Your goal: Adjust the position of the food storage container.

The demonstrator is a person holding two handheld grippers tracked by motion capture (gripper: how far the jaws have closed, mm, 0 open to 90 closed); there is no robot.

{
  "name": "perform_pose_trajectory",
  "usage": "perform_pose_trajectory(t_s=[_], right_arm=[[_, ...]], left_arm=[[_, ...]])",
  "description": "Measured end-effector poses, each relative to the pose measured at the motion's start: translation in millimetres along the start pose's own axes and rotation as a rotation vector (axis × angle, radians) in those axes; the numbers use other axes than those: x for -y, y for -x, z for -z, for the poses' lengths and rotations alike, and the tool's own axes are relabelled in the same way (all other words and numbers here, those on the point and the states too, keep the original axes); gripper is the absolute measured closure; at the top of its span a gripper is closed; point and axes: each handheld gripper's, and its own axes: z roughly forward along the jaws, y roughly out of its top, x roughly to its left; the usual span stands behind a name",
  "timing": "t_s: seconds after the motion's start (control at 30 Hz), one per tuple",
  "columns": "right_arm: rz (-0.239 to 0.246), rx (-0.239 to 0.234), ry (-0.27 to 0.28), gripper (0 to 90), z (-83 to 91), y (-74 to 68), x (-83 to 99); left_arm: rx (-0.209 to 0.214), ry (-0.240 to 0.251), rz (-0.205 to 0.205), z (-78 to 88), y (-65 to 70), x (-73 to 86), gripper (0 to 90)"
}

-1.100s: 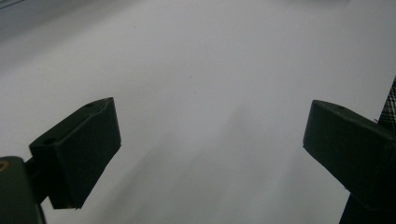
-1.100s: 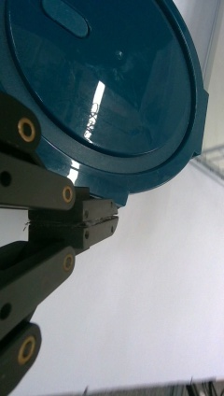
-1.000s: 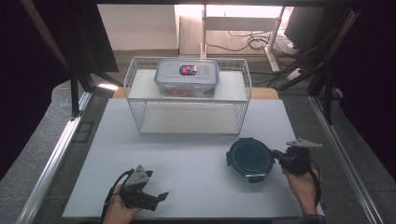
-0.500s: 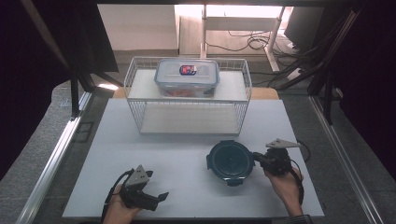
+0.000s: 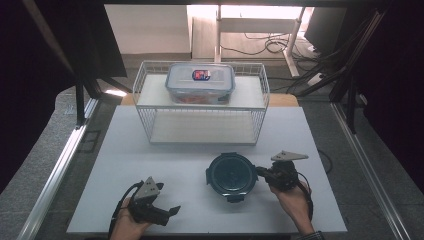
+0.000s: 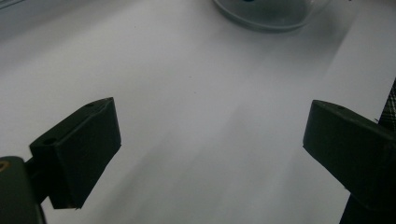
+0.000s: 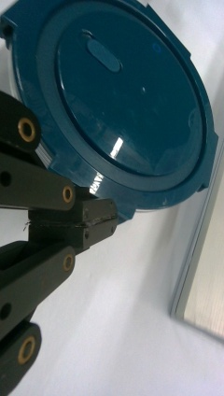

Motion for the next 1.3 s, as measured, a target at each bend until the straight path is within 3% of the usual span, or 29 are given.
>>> perform_pose_trajectory(t_s=[0.3,0.83,1.2,1.23,1.27,1.3], right_arm=[[0.014,-0.076,-0.004,89.5,-9.0,-19.9,-1.9],[0.055,-0.146,-0.010,89.5,-23.4,-52.1,-6.4],[0.098,-0.147,-0.011,89.3,-25.4,-60.2,-5.8],[0.111,-0.141,-0.012,89.2,-25.2,-60.7,-5.2],[0.148,-0.087,-0.008,88.6,-23.8,-64.1,-2.8],[0.148,-0.087,-0.008,88.6,-23.8,-64.1,-2.8]], left_arm=[[-0.001,0.001,0.002,0.3,-0.1,0.0,3.6],[-0.012,0.005,0.025,4.1,-4.8,1.2,3.9],[-0.015,-0.008,0.033,5.4,-5.9,1.3,4.4],[-0.017,-0.011,0.035,6.2,-6.3,1.3,4.7],[-0.016,-0.009,0.037,7.9,-7.1,1.4,5.6],[-0.016,-0.009,0.037,7.9,-7.1,1.4,5.8]])
